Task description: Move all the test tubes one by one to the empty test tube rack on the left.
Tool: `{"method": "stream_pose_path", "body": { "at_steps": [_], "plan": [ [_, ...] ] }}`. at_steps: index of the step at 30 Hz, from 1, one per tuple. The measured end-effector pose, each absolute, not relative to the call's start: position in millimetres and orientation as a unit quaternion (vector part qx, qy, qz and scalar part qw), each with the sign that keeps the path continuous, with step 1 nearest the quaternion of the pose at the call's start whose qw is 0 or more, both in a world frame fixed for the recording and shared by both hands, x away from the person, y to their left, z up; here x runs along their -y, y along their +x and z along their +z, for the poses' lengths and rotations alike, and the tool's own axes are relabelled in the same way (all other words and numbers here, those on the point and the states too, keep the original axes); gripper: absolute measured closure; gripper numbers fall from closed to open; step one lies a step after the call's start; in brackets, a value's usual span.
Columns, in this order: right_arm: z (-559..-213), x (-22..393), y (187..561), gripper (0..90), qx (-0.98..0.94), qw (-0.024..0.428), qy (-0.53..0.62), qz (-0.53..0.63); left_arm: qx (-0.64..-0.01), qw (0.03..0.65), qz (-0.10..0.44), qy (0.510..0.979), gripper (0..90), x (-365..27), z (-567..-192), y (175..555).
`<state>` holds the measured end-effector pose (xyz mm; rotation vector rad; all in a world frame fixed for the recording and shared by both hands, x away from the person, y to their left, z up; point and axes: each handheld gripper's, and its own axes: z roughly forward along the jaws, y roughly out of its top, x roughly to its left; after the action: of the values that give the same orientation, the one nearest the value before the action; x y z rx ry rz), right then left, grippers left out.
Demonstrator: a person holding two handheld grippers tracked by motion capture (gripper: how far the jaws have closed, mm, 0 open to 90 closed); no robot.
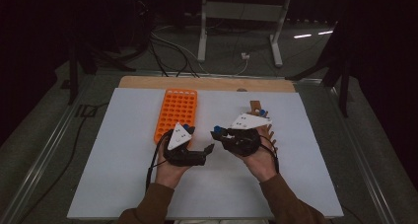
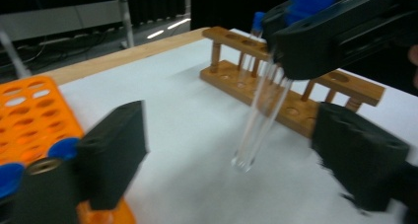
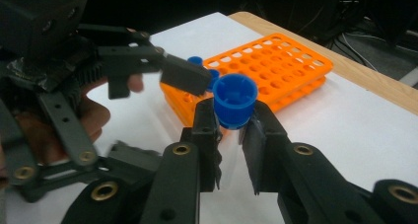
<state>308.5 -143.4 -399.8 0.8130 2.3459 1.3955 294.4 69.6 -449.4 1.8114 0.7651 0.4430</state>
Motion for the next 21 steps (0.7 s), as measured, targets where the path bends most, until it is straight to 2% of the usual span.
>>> {"method": "stream_pose_path", "body": {
  "at_steps": [10,17,21],
  "plan": [
    [-402.3,134.0,307.0,76.6,-0.821,0.133,0.273,0.484,-0.290,0.536,0.184,0.771,58.7,-65.8,-449.7,290.7],
    [-402.7,131.3,306.1,76.6,-0.824,0.130,0.268,0.483,-0.278,0.537,0.182,0.776,75.7,-65.8,-450.5,289.7],
    [-402.1,132.1,306.0,74.8,-0.825,0.128,0.265,0.483,-0.272,0.536,0.179,0.779,77.7,-64.8,-450.5,289.2]
  ]
}}
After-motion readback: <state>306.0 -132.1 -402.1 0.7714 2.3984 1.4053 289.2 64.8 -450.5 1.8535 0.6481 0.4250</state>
